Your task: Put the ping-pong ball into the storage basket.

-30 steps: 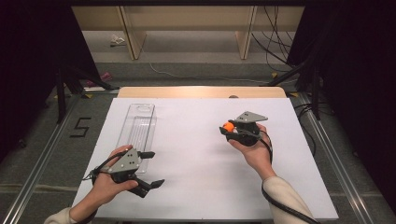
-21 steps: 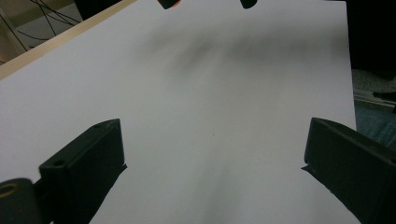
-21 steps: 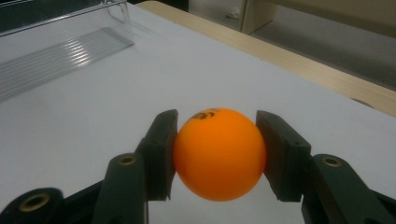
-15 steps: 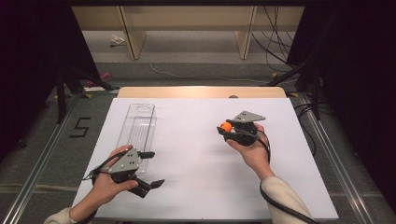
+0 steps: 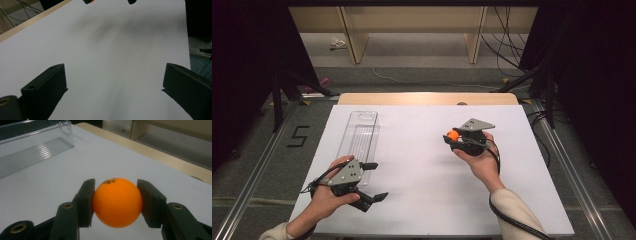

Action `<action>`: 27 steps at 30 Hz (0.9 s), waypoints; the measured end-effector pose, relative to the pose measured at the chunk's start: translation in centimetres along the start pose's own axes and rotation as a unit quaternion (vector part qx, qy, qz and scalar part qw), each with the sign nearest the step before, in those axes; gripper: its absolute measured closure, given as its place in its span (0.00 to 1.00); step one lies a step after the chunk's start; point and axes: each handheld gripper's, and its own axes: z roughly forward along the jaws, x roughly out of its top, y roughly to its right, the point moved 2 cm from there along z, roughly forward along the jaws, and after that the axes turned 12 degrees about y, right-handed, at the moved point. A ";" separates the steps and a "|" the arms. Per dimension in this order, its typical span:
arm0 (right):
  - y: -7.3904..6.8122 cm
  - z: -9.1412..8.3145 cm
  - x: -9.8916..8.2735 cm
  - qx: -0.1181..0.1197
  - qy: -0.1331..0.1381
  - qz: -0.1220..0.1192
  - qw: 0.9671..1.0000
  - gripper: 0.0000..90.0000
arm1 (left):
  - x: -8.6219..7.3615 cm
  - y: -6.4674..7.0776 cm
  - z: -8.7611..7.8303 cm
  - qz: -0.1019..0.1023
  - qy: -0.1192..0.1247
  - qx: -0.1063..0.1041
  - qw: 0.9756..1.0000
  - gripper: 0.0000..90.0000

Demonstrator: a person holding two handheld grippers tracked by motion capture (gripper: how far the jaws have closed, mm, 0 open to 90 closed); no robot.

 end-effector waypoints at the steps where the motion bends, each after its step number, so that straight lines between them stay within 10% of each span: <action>1: 0.0 0.0 0.0 0.000 0.000 0.000 1.000 0.57 | 0.0 0.0 0.0 0.000 0.000 0.000 1.000 0.05; 27: -0.8 0.6 0.4 0.010 0.004 -0.001 1.000 0.57 | 0.0 0.0 0.0 0.000 -0.001 0.000 1.000 0.05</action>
